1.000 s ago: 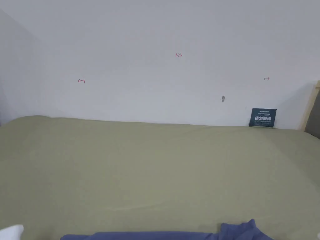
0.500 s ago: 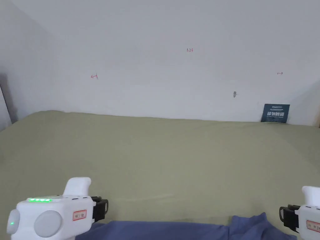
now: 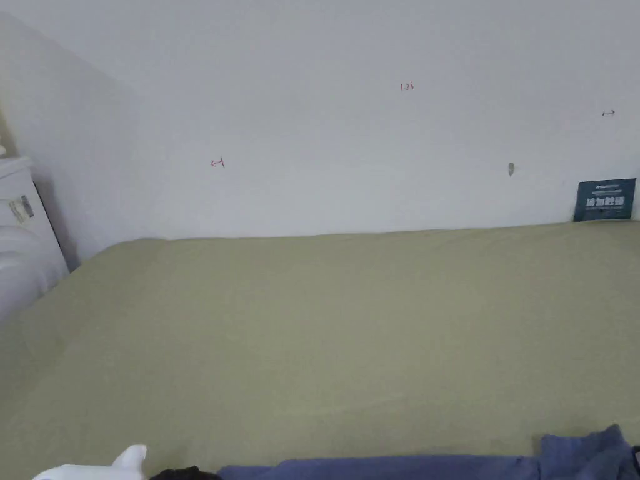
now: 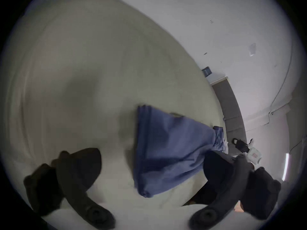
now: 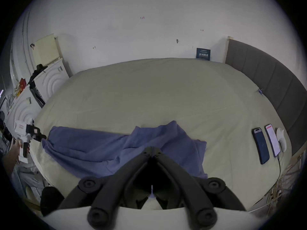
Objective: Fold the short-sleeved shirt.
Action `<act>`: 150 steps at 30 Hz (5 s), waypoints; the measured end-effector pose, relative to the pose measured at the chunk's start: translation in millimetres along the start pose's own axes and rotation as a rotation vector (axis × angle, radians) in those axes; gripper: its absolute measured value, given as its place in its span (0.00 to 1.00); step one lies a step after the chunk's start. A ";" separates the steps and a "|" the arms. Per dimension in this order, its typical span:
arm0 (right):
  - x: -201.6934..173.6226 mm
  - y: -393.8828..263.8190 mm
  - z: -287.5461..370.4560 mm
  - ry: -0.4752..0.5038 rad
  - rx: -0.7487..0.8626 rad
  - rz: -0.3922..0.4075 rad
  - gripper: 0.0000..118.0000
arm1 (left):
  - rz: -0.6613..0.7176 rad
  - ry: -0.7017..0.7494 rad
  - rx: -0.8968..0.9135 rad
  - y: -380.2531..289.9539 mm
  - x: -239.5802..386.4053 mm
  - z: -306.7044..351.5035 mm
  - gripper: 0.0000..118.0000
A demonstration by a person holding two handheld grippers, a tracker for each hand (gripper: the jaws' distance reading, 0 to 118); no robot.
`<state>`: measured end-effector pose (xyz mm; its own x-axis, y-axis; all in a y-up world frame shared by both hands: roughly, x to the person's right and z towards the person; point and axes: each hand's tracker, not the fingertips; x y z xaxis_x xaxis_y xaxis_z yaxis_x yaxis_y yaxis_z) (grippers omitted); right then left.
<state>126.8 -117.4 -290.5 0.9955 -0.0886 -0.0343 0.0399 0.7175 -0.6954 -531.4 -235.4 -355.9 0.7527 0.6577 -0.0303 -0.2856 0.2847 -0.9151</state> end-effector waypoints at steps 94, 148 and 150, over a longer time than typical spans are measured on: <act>36.8 -16.3 15.5 0.050 -0.002 -0.031 0.00 | 0.111 -0.262 -0.030 -74.8 159.7 -196.3 0.09; 92.0 -9.3 20.7 0.022 0.034 -0.118 0.00 | -0.131 -0.482 -0.033 -83.0 325.8 -236.7 0.00; 90.5 -10.1 22.0 0.026 0.034 -0.115 0.00 | -0.148 -0.491 -0.075 -91.8 328.6 -249.4 0.00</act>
<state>218.4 -117.5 -270.8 0.9816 -0.1893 0.0255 0.1572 0.7246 -0.6710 -109.9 -219.3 -382.1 0.4094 0.8692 0.2771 -0.1403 0.3601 -0.9223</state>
